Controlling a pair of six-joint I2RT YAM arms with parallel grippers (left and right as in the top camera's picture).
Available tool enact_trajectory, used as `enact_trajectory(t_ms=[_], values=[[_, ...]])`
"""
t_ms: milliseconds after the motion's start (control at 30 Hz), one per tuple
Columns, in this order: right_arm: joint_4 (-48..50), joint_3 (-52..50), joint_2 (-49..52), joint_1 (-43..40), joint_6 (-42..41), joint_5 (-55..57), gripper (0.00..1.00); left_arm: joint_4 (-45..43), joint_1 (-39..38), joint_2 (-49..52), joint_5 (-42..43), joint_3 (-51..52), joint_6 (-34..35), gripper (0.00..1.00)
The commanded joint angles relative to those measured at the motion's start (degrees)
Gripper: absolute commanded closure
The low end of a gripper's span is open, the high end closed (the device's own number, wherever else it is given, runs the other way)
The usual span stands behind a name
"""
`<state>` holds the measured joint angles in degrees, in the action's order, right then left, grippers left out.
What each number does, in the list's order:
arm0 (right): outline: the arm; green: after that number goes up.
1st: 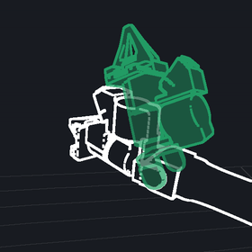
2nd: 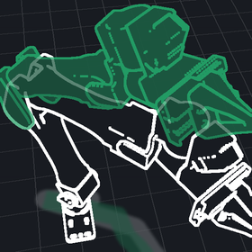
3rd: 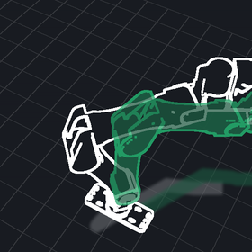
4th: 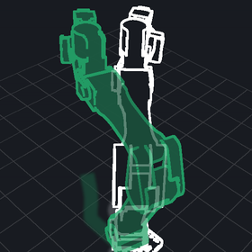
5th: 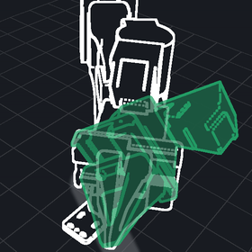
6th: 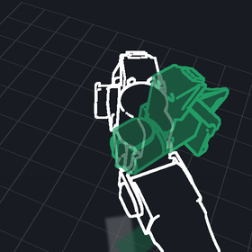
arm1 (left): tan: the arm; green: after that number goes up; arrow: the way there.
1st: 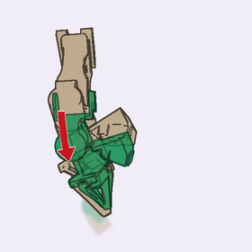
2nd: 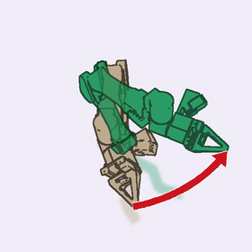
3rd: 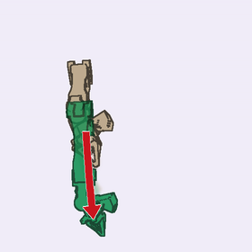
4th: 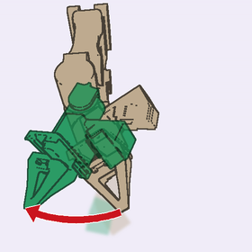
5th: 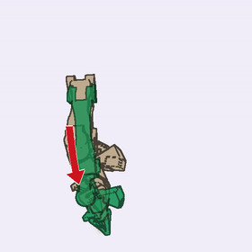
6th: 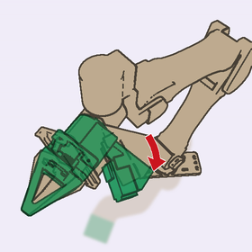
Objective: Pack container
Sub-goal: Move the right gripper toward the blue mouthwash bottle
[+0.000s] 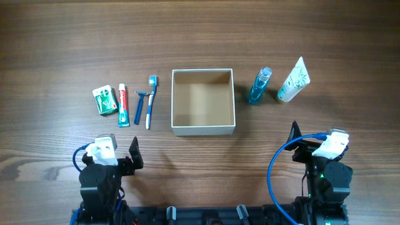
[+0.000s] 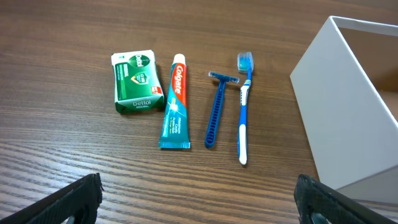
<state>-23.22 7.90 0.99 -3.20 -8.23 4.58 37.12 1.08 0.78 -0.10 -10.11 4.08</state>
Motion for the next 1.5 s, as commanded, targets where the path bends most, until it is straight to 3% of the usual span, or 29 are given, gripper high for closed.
enact_trajectory(t_ms=[0,200,433,600,767,867,1167,1233,1333,1467], values=[[0.0,-0.1,-0.5,0.0,0.6,1.0,0.0,0.2,-0.3,-0.5,-0.4,1.1,-0.9,0.0],[0.0,-0.1,-0.5,0.0,0.5,0.8,0.0,0.2,-0.3,-0.5,-0.4,1.1,-0.9,0.0],[0.2,-0.1,-0.5,0.0,-9.0,-2.3,0.0,0.2,-0.3,-0.5,-0.4,1.1,-0.9,0.0],[2.1,3.1,-0.5,0.0,-3.4,-11.2,0.0,0.2,-0.3,-0.5,-0.4,1.1,-0.9,0.0],[0.7,13.4,2.4,0.0,-2.1,-15.9,0.0,0.2,-0.3,-0.5,-0.4,1.1,-0.9,0.0],[-4.3,23.3,10.4,0.0,-1.6,-18.7,0.0,0.2,-0.3,-0.5,-0.4,1.1,-0.9,0.0],[-48.5,83.3,60.8,1.0,0.6,-20.8,0.0,0.2,-0.3,-0.5,-0.4,1.1,-0.9,0.0],[-52.3,93.4,69.0,1.7,1.2,-30.9,0.0,0.2,-0.3,-0.5,-0.4,1.1,-0.9,0.0],[-51.5,99.1,75.8,3.2,1.7,-34.8,0.0,0.2,-0.3,-0.5,-0.4,1.1,-0.9,0.0],[-50.9,100.0,84.9,10.7,-7.9,-20.9,0.0,0.2,-0.3,-0.5,-0.4,1.1,-0.9,0.0]])
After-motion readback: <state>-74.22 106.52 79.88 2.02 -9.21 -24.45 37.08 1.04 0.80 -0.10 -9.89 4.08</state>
